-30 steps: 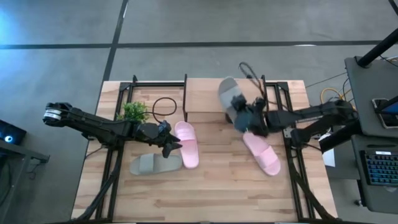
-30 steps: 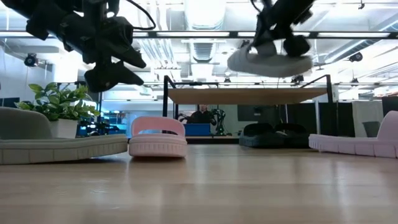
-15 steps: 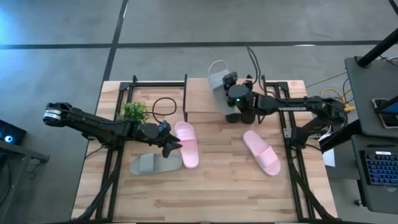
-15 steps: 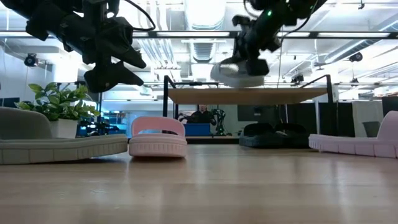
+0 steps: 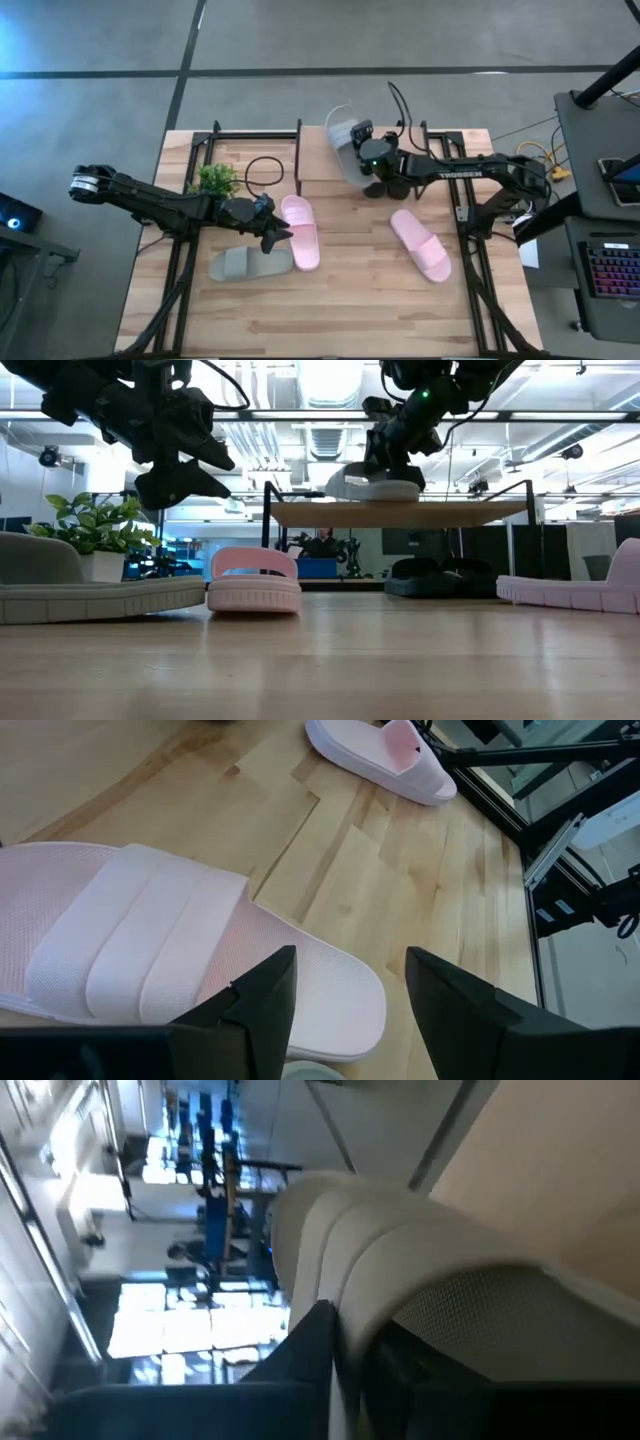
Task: Pick and place slides into the shelf
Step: Put the bottom gray slipper on the shelf
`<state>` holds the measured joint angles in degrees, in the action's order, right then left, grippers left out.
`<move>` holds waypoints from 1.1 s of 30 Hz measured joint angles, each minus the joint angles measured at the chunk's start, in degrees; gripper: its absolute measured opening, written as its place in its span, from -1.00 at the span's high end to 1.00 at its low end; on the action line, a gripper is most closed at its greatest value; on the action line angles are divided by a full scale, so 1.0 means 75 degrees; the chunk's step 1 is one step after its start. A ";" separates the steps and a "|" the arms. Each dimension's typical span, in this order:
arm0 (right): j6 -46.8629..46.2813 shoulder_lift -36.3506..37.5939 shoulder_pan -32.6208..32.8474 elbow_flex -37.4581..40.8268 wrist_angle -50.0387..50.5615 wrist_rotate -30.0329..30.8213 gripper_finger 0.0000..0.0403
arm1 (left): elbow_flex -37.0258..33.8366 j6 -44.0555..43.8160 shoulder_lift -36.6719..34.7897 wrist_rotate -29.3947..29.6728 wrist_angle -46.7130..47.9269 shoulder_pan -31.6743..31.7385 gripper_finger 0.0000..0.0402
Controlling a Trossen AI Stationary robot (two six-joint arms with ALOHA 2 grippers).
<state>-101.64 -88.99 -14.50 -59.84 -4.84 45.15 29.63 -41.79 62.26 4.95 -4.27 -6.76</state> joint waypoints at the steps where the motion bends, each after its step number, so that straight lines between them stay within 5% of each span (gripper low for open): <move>1: 0.0138 0.0015 -0.0017 0.0005 0.0023 -0.0117 0.79 | 0.0000 0.0009 0.0000 0.0000 -0.0001 0.0003 0.14; 9: -0.0121 0.0071 -0.0043 0.0009 0.0225 -0.0400 0.40 | -0.0003 0.0019 0.0000 0.0149 0.0004 0.0000 0.14; 22: 0.3524 0.0721 -0.0070 0.0047 0.0272 -0.0858 0.33 | -0.0006 0.0019 0.0000 0.0215 0.0009 0.0002 0.14; 33: 0.2218 0.0807 -0.0066 0.0030 0.1792 -0.0878 0.33 | -0.0006 0.0019 0.0000 0.0239 0.0002 0.0000 0.14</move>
<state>-85.01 -82.94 -15.00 -59.61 8.60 38.56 29.58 -41.65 62.26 6.74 -4.26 -6.76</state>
